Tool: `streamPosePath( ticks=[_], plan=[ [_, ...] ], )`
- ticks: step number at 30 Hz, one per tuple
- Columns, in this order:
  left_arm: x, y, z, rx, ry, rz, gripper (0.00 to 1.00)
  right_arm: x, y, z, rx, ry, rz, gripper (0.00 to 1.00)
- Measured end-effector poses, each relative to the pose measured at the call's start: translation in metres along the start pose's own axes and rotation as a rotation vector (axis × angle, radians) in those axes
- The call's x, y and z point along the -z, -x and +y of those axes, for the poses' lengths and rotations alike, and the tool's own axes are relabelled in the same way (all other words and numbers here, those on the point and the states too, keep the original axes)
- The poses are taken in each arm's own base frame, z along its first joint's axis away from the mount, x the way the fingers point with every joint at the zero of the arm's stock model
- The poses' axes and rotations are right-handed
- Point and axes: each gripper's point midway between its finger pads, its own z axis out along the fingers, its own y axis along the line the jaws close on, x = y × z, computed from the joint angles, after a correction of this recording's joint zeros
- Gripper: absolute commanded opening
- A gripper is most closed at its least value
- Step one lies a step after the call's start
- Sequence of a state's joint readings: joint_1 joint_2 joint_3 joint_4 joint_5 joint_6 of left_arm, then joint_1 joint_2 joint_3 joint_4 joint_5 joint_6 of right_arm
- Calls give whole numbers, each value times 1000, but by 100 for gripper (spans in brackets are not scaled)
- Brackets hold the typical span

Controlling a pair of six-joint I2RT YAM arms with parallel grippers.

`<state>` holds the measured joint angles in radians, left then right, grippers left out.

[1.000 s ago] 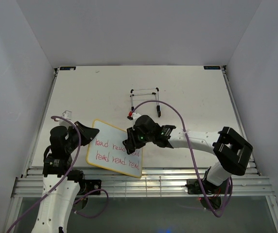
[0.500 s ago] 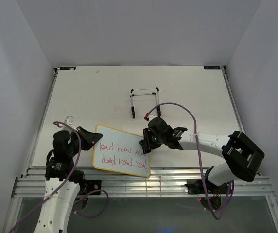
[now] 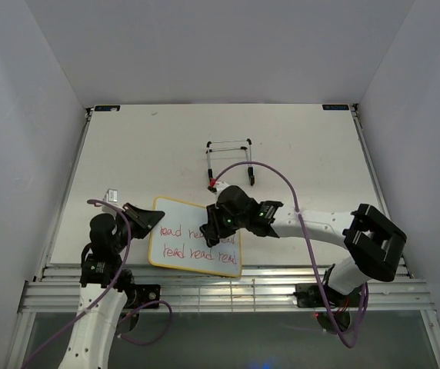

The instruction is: Erase the whiteboard

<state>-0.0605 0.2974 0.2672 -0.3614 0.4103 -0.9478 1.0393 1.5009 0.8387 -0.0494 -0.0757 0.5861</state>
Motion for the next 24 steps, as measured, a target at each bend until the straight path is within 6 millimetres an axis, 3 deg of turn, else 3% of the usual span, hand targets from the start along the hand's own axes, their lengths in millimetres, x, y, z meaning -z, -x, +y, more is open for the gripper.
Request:
streamPosePath(
  ticks=[9,13,19,22,24],
  plan=[
    [-8,5,7,11,-19,-51,0,-25,40,118,115,159,-43,8],
    [-10,4,9,16,-25,-55,0,-32,48,149,141,201,-50,8],
    [-11,5,9,14,-28,-56,0,-34,52,149,142,175,-50,8],
    [-11,3,8,12,-30,-48,0,-32,52,137,118,162,-69,8],
    [-11,2,8,11,-33,-44,0,-29,49,115,88,120,-70,8]
  ],
)
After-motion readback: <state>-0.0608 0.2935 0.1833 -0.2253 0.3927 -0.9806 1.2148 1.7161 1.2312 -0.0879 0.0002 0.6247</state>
